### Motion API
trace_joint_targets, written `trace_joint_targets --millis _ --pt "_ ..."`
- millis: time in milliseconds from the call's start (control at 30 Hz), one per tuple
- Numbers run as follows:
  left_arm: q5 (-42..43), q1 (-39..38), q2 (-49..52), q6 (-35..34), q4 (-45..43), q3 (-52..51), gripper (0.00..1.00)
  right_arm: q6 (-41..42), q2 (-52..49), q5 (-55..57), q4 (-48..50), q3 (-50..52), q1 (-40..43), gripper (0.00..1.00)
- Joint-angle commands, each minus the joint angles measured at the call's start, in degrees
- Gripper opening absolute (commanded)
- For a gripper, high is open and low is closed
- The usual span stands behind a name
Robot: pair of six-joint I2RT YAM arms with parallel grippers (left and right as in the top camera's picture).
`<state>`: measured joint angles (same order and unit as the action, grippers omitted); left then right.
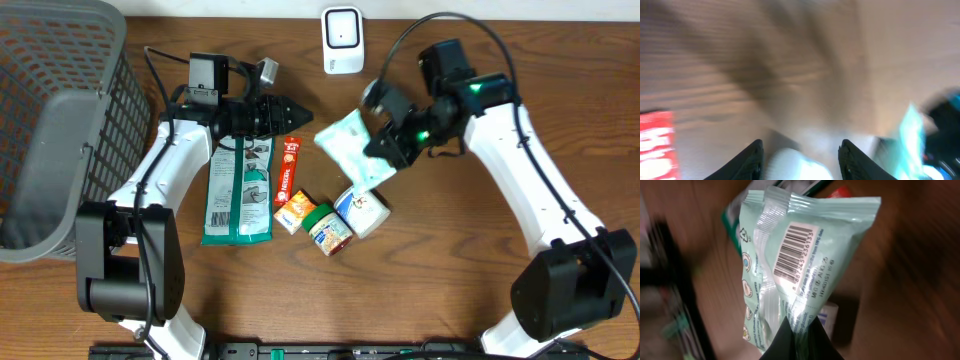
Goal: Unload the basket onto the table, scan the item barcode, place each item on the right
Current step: 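Open the right gripper off the wipes pack and pull the right arm back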
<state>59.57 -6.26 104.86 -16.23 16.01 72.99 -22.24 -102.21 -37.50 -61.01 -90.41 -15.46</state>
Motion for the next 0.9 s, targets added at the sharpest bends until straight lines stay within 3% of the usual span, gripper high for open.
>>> trace_joint_targets --millis 0,333,867 --pt "11.93 -0.07 -0.07 0.74 0.2 1.11 0.49 17.59 1.18 -11.23 2.21 -0.7 2.99 0.01" --pt "19.12 -2.32 -0.09 0.76 -2.05 1.11 0.49 27.34 1.16 -14.84 7.56 -0.66 4.52 0.01" --pt "19.52 -7.87 -0.09 0.48 -8.79 1.14 0.49 37.46 1.16 -6.47 10.08 -0.52 2.93 0.01"
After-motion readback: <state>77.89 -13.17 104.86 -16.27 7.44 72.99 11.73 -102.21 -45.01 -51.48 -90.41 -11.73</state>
